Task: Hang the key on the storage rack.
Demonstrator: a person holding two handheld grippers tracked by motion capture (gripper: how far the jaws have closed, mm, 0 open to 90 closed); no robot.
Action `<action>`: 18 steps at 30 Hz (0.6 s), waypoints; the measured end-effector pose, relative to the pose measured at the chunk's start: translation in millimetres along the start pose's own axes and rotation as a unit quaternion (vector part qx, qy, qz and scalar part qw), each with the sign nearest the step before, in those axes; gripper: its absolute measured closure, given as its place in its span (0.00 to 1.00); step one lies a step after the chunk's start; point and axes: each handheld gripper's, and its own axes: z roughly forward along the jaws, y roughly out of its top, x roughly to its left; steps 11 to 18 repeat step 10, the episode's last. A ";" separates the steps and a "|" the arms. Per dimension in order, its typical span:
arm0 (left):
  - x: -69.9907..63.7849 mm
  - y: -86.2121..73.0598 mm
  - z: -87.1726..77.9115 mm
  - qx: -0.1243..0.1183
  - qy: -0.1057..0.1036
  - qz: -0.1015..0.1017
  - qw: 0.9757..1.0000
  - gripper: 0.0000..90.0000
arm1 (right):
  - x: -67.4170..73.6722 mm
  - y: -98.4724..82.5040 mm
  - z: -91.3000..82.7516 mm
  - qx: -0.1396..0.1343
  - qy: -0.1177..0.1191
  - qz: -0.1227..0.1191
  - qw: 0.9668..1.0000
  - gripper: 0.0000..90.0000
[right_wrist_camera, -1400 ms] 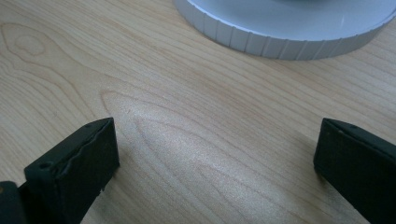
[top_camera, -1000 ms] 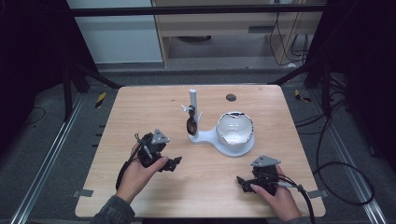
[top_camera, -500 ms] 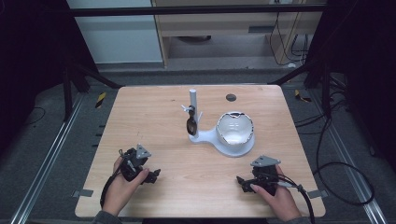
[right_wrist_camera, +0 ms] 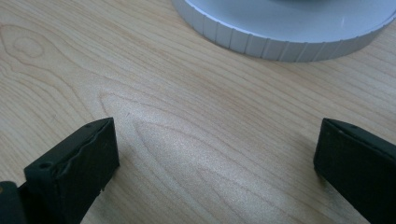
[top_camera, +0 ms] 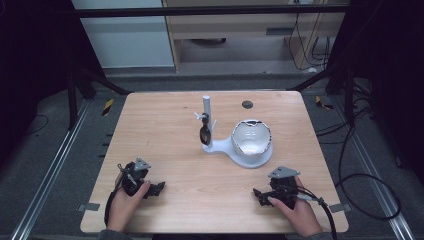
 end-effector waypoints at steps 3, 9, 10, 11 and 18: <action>8.0 -5.3 0.7 -0.026 -0.011 0.011 1.000 0.00 | -0.1 0.2 0.1 0.000 0.000 -0.001 1.000 0.00; 9.6 -5.5 0.8 -0.026 -0.012 0.012 1.000 0.00 | 0.0 0.2 0.2 0.000 0.000 0.000 1.000 0.00; 9.6 -5.5 0.8 -0.026 -0.012 0.012 1.000 0.00 | 0.0 0.2 0.2 0.000 0.000 0.000 1.000 0.00; 9.6 -5.5 0.8 -0.026 -0.012 0.012 1.000 0.00 | 0.0 0.2 0.2 0.000 0.000 0.000 1.000 0.00; 9.6 -5.5 0.8 -0.026 -0.012 0.012 1.000 0.00 | 0.0 0.2 0.2 0.000 0.000 0.000 1.000 0.00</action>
